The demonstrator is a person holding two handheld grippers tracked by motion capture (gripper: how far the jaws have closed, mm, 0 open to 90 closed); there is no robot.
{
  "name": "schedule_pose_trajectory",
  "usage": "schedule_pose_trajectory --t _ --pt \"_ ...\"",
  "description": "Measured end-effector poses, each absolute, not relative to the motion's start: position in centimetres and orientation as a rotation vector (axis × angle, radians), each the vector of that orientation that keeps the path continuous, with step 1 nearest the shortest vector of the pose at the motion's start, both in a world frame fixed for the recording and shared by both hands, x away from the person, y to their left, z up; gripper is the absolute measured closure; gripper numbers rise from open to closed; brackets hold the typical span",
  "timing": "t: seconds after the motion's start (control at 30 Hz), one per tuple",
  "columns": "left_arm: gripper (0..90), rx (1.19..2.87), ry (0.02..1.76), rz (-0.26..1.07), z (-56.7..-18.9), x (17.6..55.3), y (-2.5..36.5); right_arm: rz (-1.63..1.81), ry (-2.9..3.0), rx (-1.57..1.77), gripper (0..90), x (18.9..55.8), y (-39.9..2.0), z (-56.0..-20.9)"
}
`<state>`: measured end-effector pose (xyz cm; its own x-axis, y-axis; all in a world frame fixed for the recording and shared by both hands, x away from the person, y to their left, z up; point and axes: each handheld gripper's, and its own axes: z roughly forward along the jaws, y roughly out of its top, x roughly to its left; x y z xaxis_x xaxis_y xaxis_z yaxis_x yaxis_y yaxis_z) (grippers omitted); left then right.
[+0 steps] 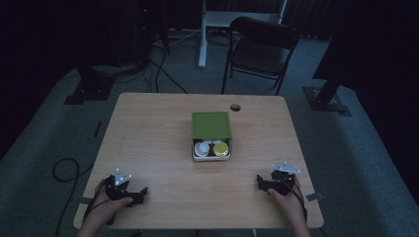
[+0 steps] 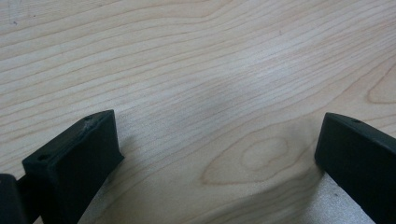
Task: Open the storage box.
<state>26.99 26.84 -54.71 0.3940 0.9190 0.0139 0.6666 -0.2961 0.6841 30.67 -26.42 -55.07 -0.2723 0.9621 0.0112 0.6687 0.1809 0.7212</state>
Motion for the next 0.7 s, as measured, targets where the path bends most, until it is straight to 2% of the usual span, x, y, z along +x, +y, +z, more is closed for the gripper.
schedule_pose_trajectory --t 0.7 --pt "0.0 2.06 1.351 0.551 -54.7 26.98 26.84 0.86 2.0 1.538 10.7 29.61 -26.3 -55.05"
